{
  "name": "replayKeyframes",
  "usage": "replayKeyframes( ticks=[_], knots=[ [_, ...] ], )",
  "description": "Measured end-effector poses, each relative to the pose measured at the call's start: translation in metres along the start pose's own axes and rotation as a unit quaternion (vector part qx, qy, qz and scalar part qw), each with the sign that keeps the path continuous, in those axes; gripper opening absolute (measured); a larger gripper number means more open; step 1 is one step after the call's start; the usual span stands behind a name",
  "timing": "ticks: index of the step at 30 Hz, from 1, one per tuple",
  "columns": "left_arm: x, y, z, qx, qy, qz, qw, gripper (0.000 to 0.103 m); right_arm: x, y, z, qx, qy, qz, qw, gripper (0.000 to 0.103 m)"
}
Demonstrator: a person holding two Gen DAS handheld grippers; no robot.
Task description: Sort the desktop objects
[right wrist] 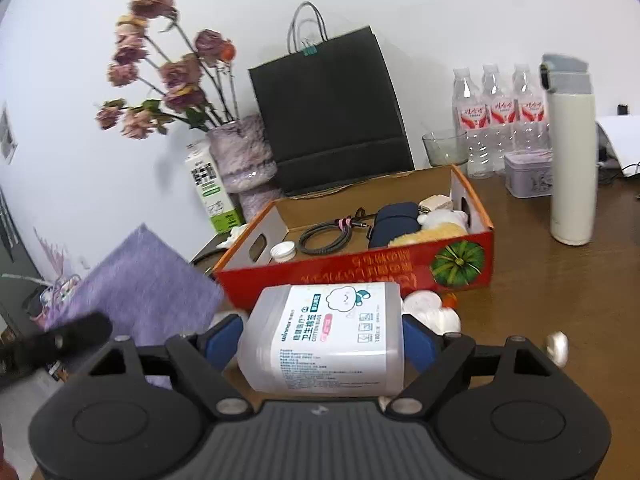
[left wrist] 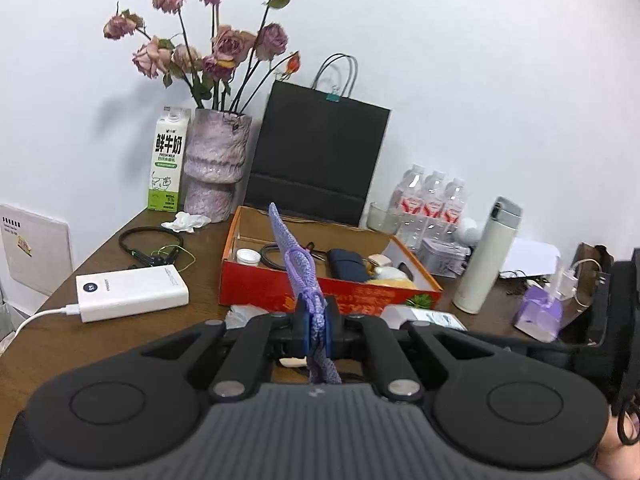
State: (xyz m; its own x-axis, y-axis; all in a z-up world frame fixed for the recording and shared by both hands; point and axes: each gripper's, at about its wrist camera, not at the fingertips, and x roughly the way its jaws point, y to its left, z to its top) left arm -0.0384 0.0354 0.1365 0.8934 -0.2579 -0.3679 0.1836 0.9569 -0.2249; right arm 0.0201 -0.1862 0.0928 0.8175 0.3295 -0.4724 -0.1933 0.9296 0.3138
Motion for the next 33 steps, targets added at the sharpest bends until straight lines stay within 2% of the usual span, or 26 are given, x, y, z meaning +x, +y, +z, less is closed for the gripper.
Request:
replayKeyframes(
  ticks=[10,15,20,26,33],
  knots=[
    [-0.045,-0.019,-0.036,0.012,0.034,-0.008,0.9993,0.007,-0.070,-0.005,-0.047,-0.005,0.006,-0.005,1.000,0.083],
    [-0.052,-0.026,-0.045,0.022,0.043,-0.013,0.9987,0.007,-0.086,-0.011,-0.062,0.001,0.012,-0.009,1.000,0.083],
    [-0.052,-0.030,-0.046,0.031,0.041,-0.019,0.9985,0.007,-0.093,-0.017,-0.063,0.009,0.004,-0.015,1.000,0.083],
    [-0.029,-0.032,-0.038,0.037,0.043,-0.023,0.9981,0.007,-0.083,-0.029,-0.054,0.021,0.000,-0.021,1.000,0.083],
    [0.042,-0.034,0.010,0.020,0.048,-0.055,0.9971,0.007,-0.057,-0.044,-0.011,0.025,-0.032,-0.028,0.999,0.083]
  ],
)
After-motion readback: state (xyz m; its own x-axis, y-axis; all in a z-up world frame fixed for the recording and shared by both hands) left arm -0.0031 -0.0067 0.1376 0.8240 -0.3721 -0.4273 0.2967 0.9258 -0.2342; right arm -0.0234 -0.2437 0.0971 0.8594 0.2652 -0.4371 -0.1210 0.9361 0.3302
